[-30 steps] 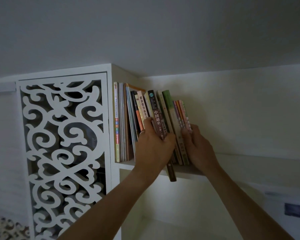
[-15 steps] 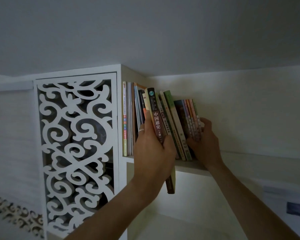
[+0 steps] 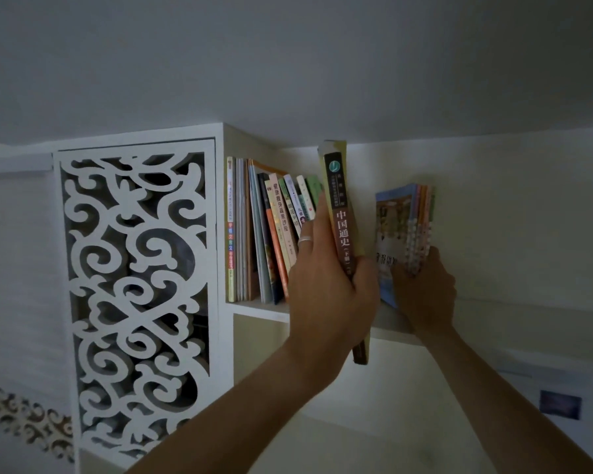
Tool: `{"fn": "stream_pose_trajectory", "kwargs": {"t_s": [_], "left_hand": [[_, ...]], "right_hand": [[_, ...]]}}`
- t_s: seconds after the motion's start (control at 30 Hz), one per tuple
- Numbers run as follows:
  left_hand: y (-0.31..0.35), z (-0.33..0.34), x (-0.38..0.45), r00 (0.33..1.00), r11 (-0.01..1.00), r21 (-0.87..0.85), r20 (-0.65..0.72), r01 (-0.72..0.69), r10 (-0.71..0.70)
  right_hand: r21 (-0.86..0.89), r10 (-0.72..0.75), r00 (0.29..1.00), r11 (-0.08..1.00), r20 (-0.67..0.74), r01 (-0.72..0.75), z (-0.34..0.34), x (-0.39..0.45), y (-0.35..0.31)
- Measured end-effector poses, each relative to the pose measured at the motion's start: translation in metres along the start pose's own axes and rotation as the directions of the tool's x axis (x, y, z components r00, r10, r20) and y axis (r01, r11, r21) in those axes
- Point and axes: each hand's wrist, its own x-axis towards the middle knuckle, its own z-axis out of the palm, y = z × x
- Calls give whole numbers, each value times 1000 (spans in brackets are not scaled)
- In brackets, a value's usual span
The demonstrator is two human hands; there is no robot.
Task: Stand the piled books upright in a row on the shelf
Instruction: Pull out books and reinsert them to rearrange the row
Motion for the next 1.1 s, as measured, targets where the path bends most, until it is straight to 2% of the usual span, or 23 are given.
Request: {"fn": "stream_pose_trajectory", "kwargs": {"t_s": [0.07, 0.2, 0.33, 0.57, 0.67, 0.83, 0.93, 1.0, 1.03, 1.1], "left_hand": [[-16, 20, 8, 1000, 1000, 14, 26, 6, -6], [-52, 54, 26, 999, 984, 176, 51, -16, 7], [-76, 71, 40, 998, 966, 258, -62, 28, -12], [-101, 87, 46, 961, 889, 455, -226, -38, 157], [-108, 87, 50, 959, 887, 455, -209, -76, 189], [-120, 76, 48, 967, 896, 413, -117, -161, 228], [-123, 56, 45, 951, 917, 288, -56, -277, 305], [-122, 41, 51, 945, 936, 185, -81, -298, 317], [-122, 35, 56, 941, 934, 214, -122, -285, 315], [-127, 24, 69, 929, 898, 376, -192, -229, 317]], "right_hand": [[-38, -25, 998, 999, 65, 27, -6, 4, 6], [-57, -79, 982, 994, 174, 90, -9, 0, 6], [-78, -123, 964, 986, 238, 145, -7, -1, 6], [-135, -211, 908, 952, 363, 275, -3, -3, 1], [-109, -246, 872, 942, 423, 319, -3, -2, -3], [25, -244, 791, 960, 561, 278, -5, -1, -6], [15, -247, 757, 954, 605, 299, -4, -1, -7], [-74, -233, 763, 936, 603, 344, 3, -3, -10], [-114, -226, 782, 929, 581, 353, 10, -3, -11], [-132, -221, 816, 931, 534, 339, 22, -4, -14]]}}
